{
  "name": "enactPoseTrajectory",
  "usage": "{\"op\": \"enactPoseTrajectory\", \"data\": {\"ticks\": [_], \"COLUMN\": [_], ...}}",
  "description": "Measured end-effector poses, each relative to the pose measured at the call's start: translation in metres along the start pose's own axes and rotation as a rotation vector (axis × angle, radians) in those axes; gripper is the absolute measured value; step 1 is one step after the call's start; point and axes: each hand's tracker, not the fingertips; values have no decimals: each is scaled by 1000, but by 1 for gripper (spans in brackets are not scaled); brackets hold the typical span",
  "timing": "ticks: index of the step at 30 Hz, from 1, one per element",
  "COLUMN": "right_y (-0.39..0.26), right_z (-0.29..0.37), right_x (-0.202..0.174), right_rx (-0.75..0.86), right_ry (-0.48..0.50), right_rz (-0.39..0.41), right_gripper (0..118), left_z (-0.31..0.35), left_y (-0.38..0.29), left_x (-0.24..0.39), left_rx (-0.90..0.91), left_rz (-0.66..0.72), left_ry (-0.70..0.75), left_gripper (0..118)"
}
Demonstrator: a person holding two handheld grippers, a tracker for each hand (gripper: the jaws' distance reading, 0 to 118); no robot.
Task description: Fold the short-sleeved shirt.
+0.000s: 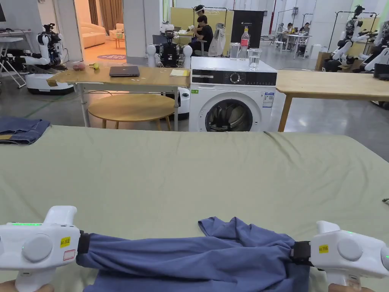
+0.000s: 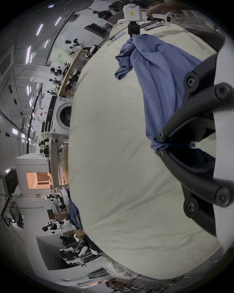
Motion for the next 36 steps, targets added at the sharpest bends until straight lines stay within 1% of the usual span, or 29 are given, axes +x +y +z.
{"op": "enactPoseTrajectory", "data": {"ticks": [2,4,5,8,10,13,17,19,22,27,32,36], "right_y": [-3,-6,-6,-3,-1,12,37,53,78,117,155,187], "right_z": [-9,-11,-10,-2,9,32,72,96,128,169,192,202], "right_x": [-3,-6,-8,-13,-20,-31,-52,-65,-81,-99,-124,-145], "right_rx": [-24,-12,-3,25,79,173,309,368,467,558,616,656], "right_ry": [23,1,-1,-20,-59,-91,-93,-96,-103,-78,-85,-86], "right_rz": [3,23,34,63,108,168,229,251,265,226,263,281], "right_gripper": [19,10,9,7,7,7,7,7,7,7,7,7], "left_z": [-7,-8,-8,-7,-3,8,34,56,86,128,154,161], "left_y": [-4,-8,-9,-7,-1,12,44,66,100,153,203,236], "left_x": [-1,2,3,2,0,-1,-2,-1,-7,-21,-34,-39], "left_rx": [-12,-18,-19,-13,-2,36,120,175,243,339,392,414], "left_rz": [5,2,1,4,9,15,7,-9,-1,5,-1,5], "left_ry": [-5,-5,-5,-7,-5,-11,-19,-1,6,29,49,67], "left_gripper": [0,0,0,0,0,0,0,0,0,0,0,0]}}
